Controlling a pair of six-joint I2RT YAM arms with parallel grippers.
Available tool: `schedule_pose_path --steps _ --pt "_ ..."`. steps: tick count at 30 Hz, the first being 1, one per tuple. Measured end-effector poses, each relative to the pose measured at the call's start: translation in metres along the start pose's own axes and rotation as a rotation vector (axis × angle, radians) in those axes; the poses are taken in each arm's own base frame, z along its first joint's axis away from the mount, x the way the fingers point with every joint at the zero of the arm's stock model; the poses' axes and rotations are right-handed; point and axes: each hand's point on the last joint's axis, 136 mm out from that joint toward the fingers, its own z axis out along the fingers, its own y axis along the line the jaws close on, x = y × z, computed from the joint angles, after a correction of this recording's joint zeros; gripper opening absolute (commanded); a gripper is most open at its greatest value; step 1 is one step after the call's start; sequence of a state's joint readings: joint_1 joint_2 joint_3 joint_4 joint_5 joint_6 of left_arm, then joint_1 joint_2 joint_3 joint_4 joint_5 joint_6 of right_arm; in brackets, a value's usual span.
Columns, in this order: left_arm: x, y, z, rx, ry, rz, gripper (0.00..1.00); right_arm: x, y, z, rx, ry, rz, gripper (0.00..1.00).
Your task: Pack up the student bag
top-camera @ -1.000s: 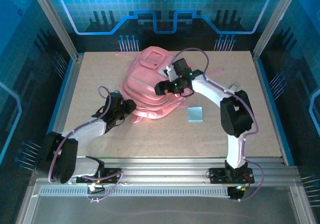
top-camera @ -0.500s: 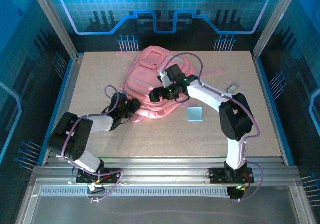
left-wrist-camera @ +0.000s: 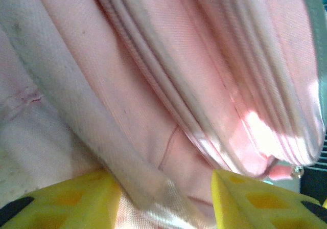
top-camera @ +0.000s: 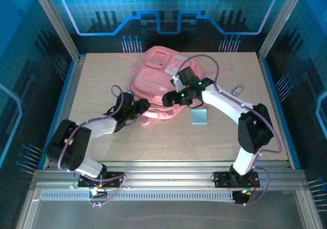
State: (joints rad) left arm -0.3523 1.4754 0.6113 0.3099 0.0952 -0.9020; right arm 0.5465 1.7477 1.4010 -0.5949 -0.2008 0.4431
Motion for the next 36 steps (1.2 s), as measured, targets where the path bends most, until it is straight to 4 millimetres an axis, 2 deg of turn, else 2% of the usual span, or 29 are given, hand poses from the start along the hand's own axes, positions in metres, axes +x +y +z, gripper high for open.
schedule_pose_path --steps 2,4,8,11,13,14,17,21,25,27,32,34,36 --pt "0.002 -0.009 -0.010 -0.012 -0.001 0.051 0.53 -0.017 -0.022 -0.007 0.038 -0.052 0.063 0.53" --pt "0.007 -0.024 -0.020 -0.008 0.001 0.113 0.55 -0.032 -0.041 -0.013 0.061 -0.095 0.121 0.48" --pt "0.019 -0.054 -0.031 0.011 0.001 0.223 0.58 -0.056 -0.057 -0.005 0.066 -0.139 0.189 0.47" --pt "0.027 -0.068 -0.030 0.007 0.004 0.287 0.59 -0.069 -0.058 0.013 0.043 -0.145 0.213 0.47" --pt "0.034 -0.076 -0.022 -0.004 0.016 0.325 0.60 -0.073 -0.058 0.027 0.017 -0.138 0.232 0.47" --pt "0.036 -0.078 -0.018 -0.010 0.023 0.337 0.60 -0.074 -0.058 0.033 0.007 -0.132 0.242 0.46" --pt "0.047 -0.079 0.003 -0.052 0.048 0.378 0.62 -0.074 -0.057 0.049 -0.020 -0.113 0.272 0.25" --pt "0.054 -0.076 0.024 -0.128 0.058 0.425 0.64 -0.076 -0.051 0.052 -0.055 -0.110 0.305 0.10" --pt "0.048 -0.075 0.040 -0.184 0.035 0.440 0.64 -0.077 -0.050 0.052 -0.061 -0.115 0.339 0.05" --pt "0.044 -0.076 0.047 -0.209 0.019 0.445 0.64 -0.078 -0.050 0.051 -0.063 -0.117 0.348 0.00" --pt "0.032 -0.074 0.062 -0.282 -0.027 0.467 0.63 -0.077 -0.047 0.053 -0.088 -0.123 0.371 0.00" --pt "0.029 -0.071 0.066 -0.315 -0.036 0.486 0.60 -0.077 -0.046 0.054 -0.101 -0.131 0.380 0.00" --pt "0.027 -0.065 0.070 -0.358 -0.038 0.507 0.47 -0.077 -0.045 0.053 -0.110 -0.141 0.388 0.00"
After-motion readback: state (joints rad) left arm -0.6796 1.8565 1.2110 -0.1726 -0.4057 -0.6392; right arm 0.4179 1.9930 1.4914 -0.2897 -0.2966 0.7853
